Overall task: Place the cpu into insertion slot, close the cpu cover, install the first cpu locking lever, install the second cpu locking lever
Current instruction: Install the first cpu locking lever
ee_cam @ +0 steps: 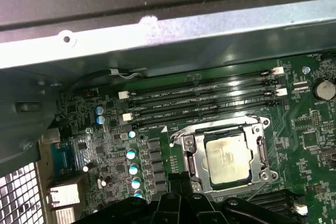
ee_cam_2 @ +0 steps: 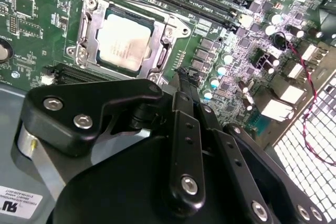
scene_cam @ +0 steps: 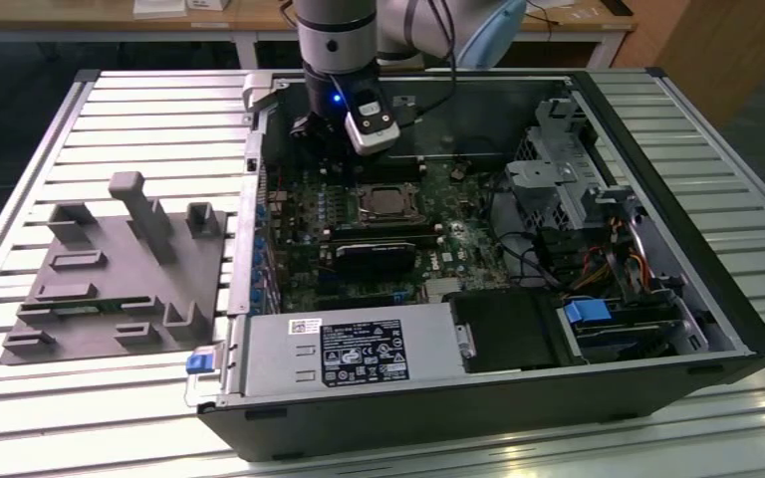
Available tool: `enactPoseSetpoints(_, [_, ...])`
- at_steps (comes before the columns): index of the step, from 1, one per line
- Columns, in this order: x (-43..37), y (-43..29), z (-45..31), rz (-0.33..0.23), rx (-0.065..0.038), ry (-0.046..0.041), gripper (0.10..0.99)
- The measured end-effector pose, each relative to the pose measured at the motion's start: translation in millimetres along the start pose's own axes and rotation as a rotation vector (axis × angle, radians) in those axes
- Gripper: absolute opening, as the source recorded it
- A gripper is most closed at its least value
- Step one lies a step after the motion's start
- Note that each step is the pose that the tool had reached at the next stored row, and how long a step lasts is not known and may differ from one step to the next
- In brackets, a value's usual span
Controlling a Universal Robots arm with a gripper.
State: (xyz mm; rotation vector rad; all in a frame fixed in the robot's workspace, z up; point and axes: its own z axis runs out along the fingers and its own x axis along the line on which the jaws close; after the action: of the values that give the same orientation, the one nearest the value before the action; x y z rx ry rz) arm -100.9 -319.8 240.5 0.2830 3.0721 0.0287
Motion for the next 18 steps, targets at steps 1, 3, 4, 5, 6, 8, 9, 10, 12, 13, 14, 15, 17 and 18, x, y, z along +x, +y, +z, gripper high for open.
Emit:
enactPoseSetpoints(1, [0.0, 0.0, 0.0, 0.000, 0.000, 0.0000, 0.102])
enactPoseSetpoints(3, [0.0, 0.0, 0.0, 0.000, 0.000, -0.0001, 0.102])
enactPoseSetpoints(4, [0.0, 0.0, 0.0, 0.000, 0.000, 0.0000, 0.102])
enactPoseSetpoints(5, [0.0, 0.0, -0.1, 0.000, 0.000, 0.0000, 0.102])
enactPoseSetpoints(6, [0.0, 0.0, -0.1, 0.000, 0.000, 0.0000, 0.102])
enactPoseSetpoints(8, [1.1, -0.3, -0.3, 0.000, 0.000, 0.0002, 0.102])
enactPoseSetpoints(9, [2.3, -0.6, -0.3, 0.000, -0.001, 0.0005, 0.102])
enactPoseSetpoints(10, [3.2, -0.8, -0.3, 0.000, -0.004, 0.0008, 0.102])
enactPoseSetpoints(12, [5.3, -1.7, -0.4, 0.001, -0.012, 0.0023, 0.102])
enactPoseSetpoints(13, [6.2, -2.0, -0.5, 0.001, -0.021, 0.0040, 0.102])
enactPoseSetpoints(14, [7.2, -2.4, -0.6, 0.002, -0.034, 0.0062, 0.102])
enactPoseSetpoints(15, [8.2, -2.7, -0.6, 0.002, -0.046, 0.0087, 0.102])
enactPoseSetpoints(17, [9.9, -3.4, -0.7, 0.004, -0.075, 0.0138, 0.102])
enactPoseSetpoints(18, [10.8, -3.8, -0.8, 0.004, -0.089, 0.0165, 0.102])
